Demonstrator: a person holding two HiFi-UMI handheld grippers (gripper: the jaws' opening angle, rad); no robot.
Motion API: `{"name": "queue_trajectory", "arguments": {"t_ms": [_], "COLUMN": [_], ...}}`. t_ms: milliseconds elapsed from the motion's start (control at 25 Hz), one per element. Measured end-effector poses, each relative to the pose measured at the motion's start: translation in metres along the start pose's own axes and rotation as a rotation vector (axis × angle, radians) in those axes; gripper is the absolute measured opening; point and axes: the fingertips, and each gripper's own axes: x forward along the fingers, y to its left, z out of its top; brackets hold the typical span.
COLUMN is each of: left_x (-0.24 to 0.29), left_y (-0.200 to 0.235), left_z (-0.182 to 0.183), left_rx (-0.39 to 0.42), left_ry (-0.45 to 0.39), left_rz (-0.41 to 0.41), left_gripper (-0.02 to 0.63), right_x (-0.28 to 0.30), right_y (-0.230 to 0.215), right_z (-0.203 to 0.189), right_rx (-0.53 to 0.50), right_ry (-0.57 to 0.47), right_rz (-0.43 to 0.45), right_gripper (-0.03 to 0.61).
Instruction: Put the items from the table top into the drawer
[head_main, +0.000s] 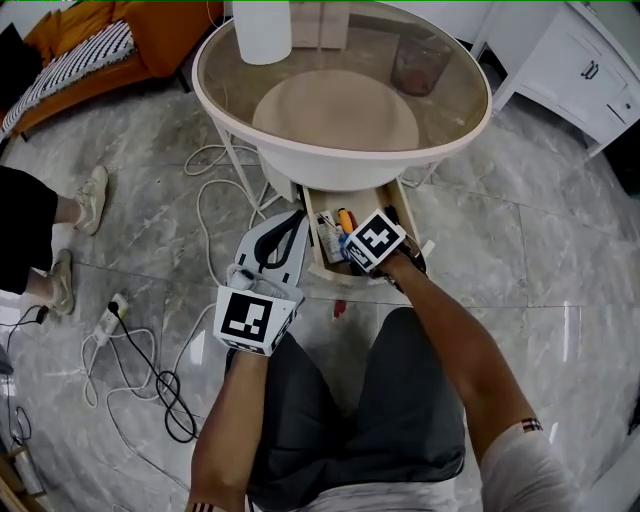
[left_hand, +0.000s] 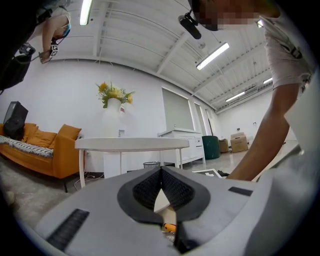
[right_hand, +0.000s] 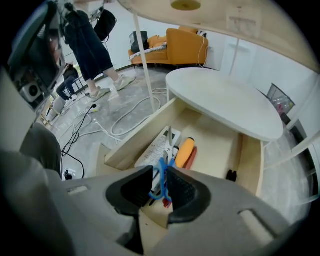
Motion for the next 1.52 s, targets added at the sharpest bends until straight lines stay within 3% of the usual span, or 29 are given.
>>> {"name": "queue_trajectory", "arguments": {"t_ms": [280,440,600,840,1320,1520], "left_x": [0.0,0.001,0.002,0.007,0.028,0.032], "left_y": [0.0,-0.003,-0.004,-0.015,-0.029,-0.027], "left_z": [0.005,0.006,0.008,0.024,0.105,0.146], "left_rx": [0.005,0.009,-0.003,-0.035,-0.045,-0.041], "left_ry": [0.006,0.019,0.029,0.038,0.008,0.033], "left_rz": [-0.01,-0.023,-0.028,-0.052,-0.087,-0.105], "left_gripper": [0.0,0.0,0.0,0.0,0.0,0.0], "right_x": [-0.018,-0.057,-0.114,-0.187,-0.312,-0.363], "right_y": [0.008,0.019,0.024,0.035,0.054,0.059], "right_z": [0.015,0.041,0.061,0.071,0.107,0.129], "right_rx": [-0.026,-0.056,-0.017,0.002,-0.216,-0.206], "right_ry": [-0.127,-0.342,-0.58,-0.791,-1.068,-1.099], "right_rz": [0.018,0.049,0.071,0.106,0.02,0.024], "right_gripper": [0.092,0.054,0.002,0.002,0.001,0.0]}}
